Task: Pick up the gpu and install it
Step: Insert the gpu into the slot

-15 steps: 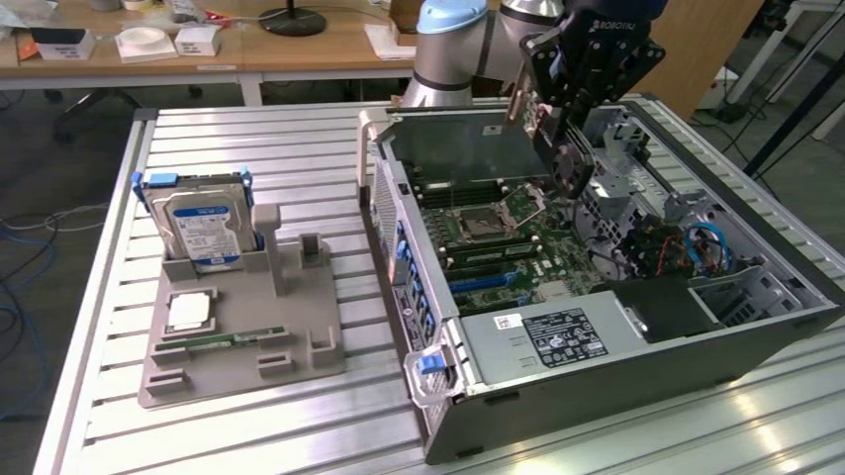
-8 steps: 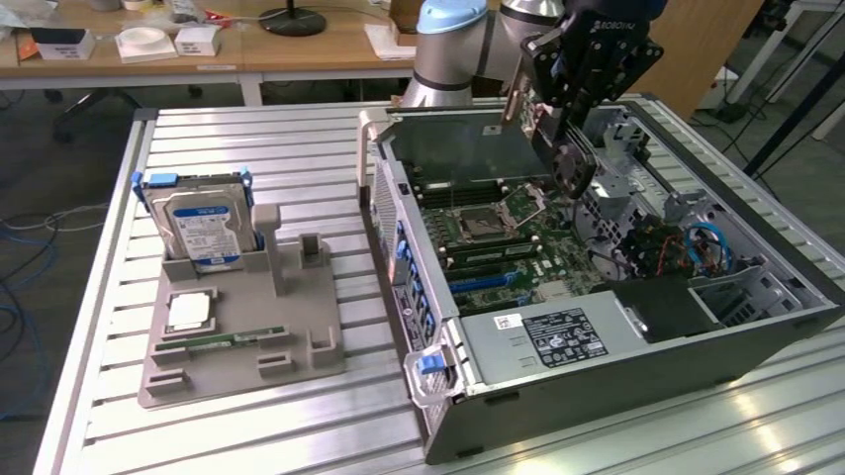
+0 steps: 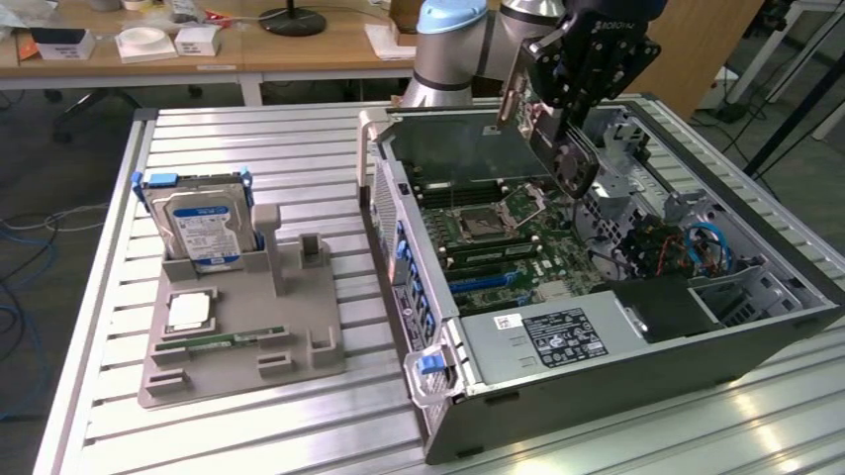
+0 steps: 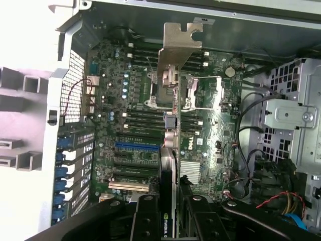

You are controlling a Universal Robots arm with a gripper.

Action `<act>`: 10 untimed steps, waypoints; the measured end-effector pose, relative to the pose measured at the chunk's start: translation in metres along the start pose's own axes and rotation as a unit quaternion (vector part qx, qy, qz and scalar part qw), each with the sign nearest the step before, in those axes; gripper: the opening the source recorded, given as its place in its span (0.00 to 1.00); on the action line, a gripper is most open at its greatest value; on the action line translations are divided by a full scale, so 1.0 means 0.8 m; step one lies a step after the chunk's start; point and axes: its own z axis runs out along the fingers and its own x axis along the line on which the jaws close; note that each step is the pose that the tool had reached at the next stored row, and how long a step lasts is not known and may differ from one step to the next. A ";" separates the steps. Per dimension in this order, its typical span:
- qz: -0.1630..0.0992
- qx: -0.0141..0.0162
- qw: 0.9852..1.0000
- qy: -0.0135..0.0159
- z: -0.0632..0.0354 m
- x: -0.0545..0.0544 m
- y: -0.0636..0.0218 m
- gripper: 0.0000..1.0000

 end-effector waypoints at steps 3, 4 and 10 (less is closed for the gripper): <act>-0.012 0.000 1.000 0.000 0.000 0.000 0.000 0.26; -0.016 0.000 1.000 0.001 0.000 0.000 0.000 0.26; -0.041 -0.001 0.999 0.002 0.000 0.000 0.000 0.26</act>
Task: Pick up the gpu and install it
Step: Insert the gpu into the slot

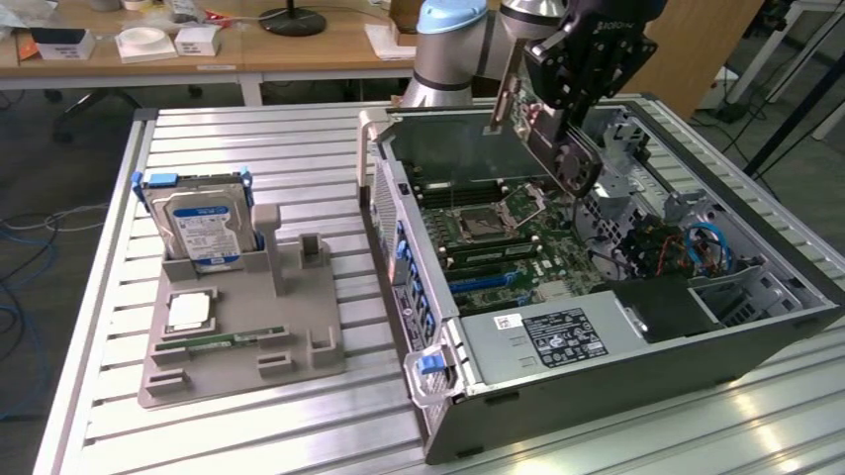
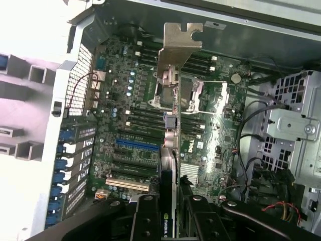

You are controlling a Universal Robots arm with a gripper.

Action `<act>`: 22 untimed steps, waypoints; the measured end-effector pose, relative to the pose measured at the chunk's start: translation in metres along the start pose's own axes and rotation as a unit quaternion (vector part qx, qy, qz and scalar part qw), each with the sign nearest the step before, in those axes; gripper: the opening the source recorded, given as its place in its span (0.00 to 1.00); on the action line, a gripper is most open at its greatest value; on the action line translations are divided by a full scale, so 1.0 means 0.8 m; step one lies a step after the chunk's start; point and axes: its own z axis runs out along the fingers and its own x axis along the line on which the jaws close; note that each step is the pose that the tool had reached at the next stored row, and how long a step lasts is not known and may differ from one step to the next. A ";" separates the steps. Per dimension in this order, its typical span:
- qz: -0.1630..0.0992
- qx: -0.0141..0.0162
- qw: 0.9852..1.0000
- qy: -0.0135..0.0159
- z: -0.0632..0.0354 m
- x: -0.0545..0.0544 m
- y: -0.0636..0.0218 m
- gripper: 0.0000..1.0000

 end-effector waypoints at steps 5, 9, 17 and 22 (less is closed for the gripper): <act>-0.022 -0.001 1.000 0.001 0.000 0.000 0.000 0.26; -0.040 -0.001 0.999 0.002 0.000 0.000 0.000 0.26; -0.075 -0.002 0.997 0.003 0.000 0.000 0.000 0.26; -0.096 -0.002 0.995 0.004 0.000 0.000 0.000 0.26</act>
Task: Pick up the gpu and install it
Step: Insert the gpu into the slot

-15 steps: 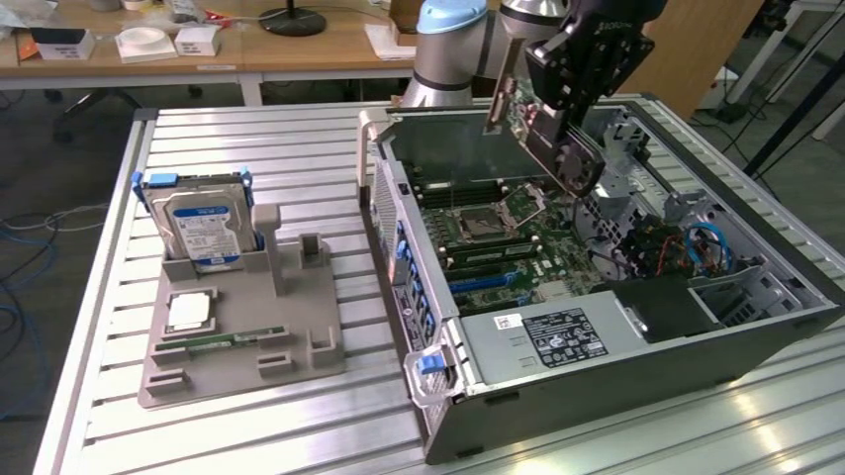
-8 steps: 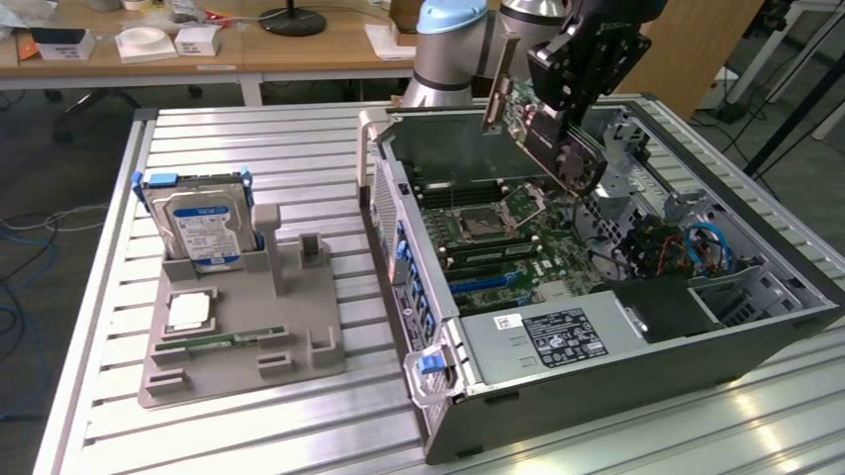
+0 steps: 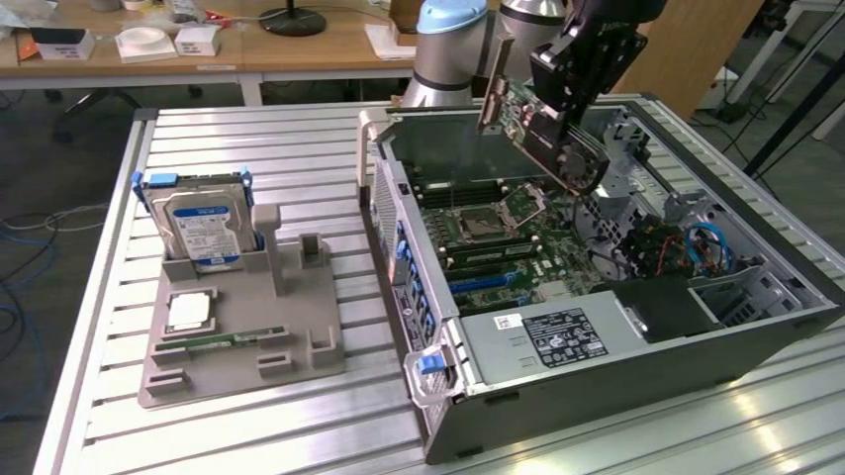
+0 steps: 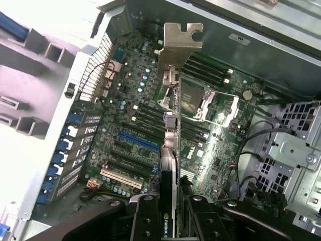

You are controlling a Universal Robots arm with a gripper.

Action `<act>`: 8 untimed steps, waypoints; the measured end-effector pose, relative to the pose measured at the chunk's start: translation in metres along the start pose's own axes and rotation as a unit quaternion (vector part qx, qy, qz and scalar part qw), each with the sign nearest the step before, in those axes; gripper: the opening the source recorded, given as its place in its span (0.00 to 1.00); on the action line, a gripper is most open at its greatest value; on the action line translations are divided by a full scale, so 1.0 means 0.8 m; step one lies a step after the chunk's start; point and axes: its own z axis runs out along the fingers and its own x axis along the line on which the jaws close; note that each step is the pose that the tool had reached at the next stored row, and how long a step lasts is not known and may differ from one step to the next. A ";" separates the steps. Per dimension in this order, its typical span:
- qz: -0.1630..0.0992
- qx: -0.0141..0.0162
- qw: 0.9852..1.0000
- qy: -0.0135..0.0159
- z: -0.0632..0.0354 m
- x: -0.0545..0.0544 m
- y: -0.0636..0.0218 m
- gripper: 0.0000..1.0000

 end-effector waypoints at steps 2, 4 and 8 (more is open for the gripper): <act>-0.009 0.000 1.000 0.000 0.000 0.000 0.000 0.26; -0.018 0.000 1.000 0.001 0.000 0.000 0.000 0.26; -0.037 -0.001 0.999 0.002 0.000 0.000 0.000 0.26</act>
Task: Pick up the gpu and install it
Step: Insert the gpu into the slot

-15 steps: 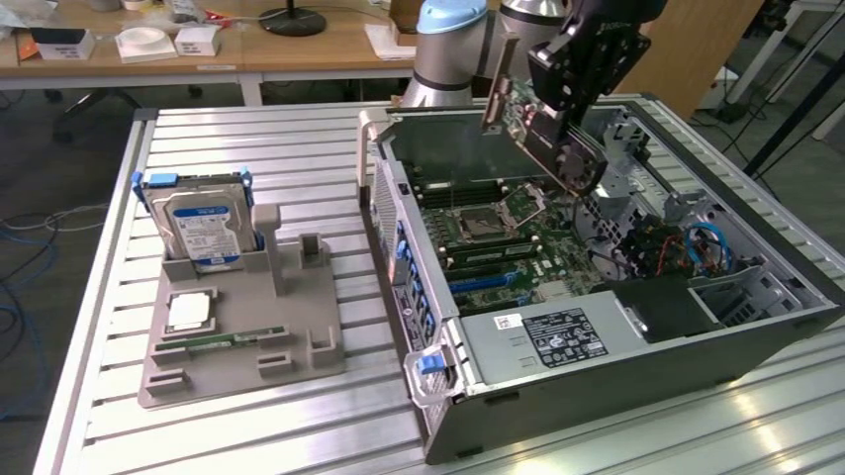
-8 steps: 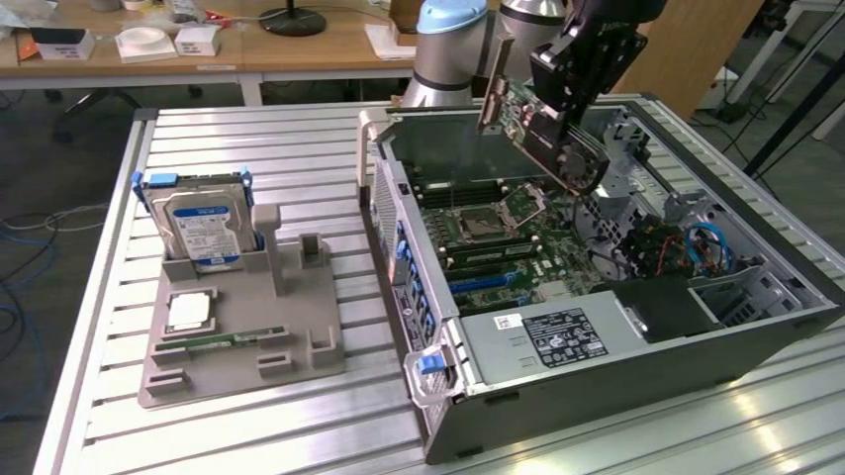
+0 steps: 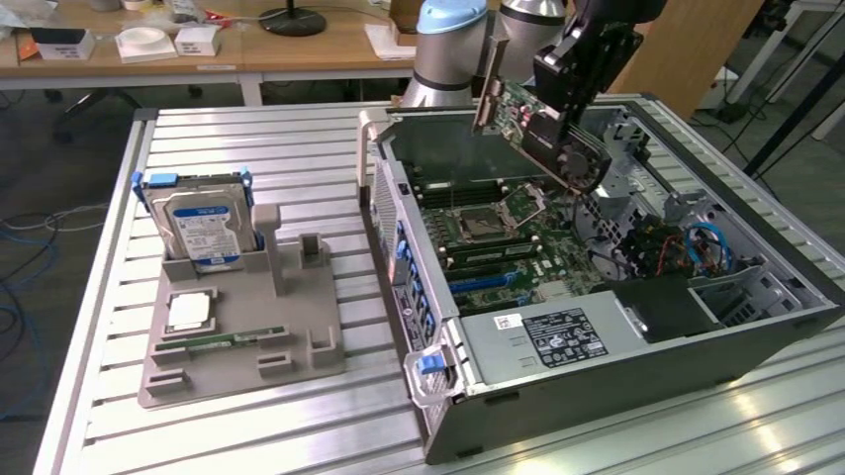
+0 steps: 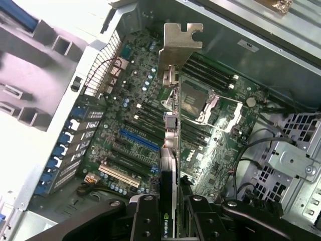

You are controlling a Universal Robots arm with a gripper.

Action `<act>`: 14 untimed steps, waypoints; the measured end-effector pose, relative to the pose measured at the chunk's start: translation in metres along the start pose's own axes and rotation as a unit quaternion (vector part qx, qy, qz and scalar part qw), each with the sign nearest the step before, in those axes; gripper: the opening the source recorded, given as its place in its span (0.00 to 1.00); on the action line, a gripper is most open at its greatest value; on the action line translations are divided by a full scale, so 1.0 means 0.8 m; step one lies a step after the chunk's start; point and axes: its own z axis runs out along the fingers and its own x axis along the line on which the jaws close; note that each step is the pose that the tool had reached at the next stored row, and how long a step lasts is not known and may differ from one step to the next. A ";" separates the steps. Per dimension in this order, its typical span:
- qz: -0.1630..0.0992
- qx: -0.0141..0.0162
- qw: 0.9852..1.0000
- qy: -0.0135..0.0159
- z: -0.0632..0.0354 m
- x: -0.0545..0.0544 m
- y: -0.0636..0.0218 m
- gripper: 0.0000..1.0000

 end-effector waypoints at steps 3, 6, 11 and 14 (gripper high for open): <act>-0.014 0.000 1.000 0.001 0.000 0.000 0.000 0.26; -0.028 -0.001 1.000 0.001 0.000 0.000 0.000 0.26; -0.050 -0.001 0.999 0.002 0.000 0.000 0.000 0.26; -0.064 -0.002 0.998 0.003 0.000 0.000 0.000 0.26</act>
